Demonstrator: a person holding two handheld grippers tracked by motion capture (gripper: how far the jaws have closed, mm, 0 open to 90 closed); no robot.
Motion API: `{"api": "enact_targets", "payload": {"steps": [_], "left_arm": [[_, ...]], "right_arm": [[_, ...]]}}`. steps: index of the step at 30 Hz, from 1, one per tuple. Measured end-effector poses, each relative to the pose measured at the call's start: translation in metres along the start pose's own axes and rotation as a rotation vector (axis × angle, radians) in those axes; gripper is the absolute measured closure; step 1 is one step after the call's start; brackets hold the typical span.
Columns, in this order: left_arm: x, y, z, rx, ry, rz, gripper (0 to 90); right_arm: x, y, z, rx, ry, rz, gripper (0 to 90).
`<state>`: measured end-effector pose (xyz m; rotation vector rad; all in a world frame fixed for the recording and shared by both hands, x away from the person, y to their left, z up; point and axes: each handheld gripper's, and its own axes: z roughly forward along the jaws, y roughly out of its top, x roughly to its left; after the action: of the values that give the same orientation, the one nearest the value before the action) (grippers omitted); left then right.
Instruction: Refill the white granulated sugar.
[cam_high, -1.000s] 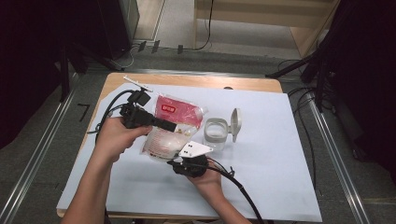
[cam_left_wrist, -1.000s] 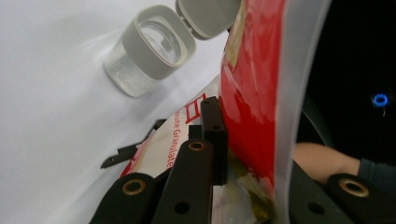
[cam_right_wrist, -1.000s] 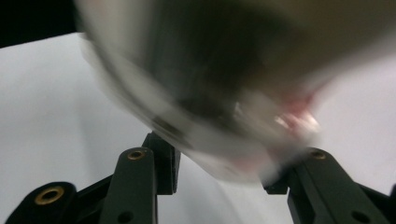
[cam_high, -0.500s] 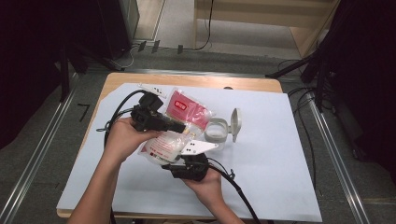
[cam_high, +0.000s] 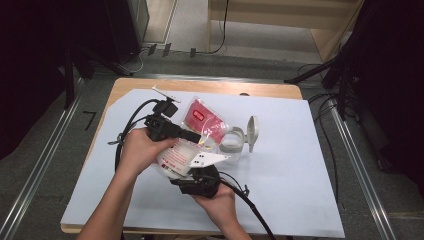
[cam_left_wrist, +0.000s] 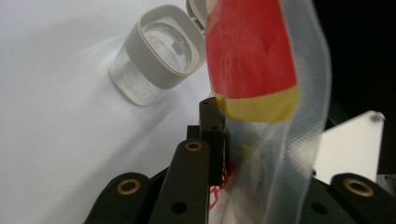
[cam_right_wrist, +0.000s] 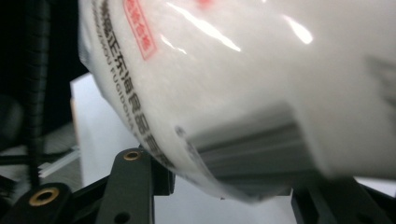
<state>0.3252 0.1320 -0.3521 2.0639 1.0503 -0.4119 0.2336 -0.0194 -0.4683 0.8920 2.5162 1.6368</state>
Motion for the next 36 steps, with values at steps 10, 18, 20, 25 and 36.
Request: {"api": "enact_targets", "payload": {"steps": [10, 18, 20, 25, 36], "left_arm": [[-0.004, 0.002, 0.012, 0.001, 0.033, -0.008, 87.8], [-0.013, 0.005, 0.008, -0.002, 0.056, 0.046, 72.7], [-0.014, 0.005, 0.008, -0.003, 0.058, 0.047, 71.2], [-0.020, 0.006, 0.010, 0.046, 0.095, 0.082, 69.6], [-0.031, 0.003, 0.008, 0.081, 0.132, 0.183, 66.6]], "right_arm": [[0.002, -0.002, 0.005, 0.025, -0.045, 0.020, 60.3], [0.000, -0.001, -0.003, -0.045, 0.035, 0.089, 62.8], [0.000, -0.001, -0.004, -0.052, 0.044, 0.101, 62.9], [-0.003, -0.003, -0.006, -0.069, 0.078, 0.144, 63.0], [-0.004, -0.004, -0.010, -0.092, 0.094, 0.157, 63.0]]}}
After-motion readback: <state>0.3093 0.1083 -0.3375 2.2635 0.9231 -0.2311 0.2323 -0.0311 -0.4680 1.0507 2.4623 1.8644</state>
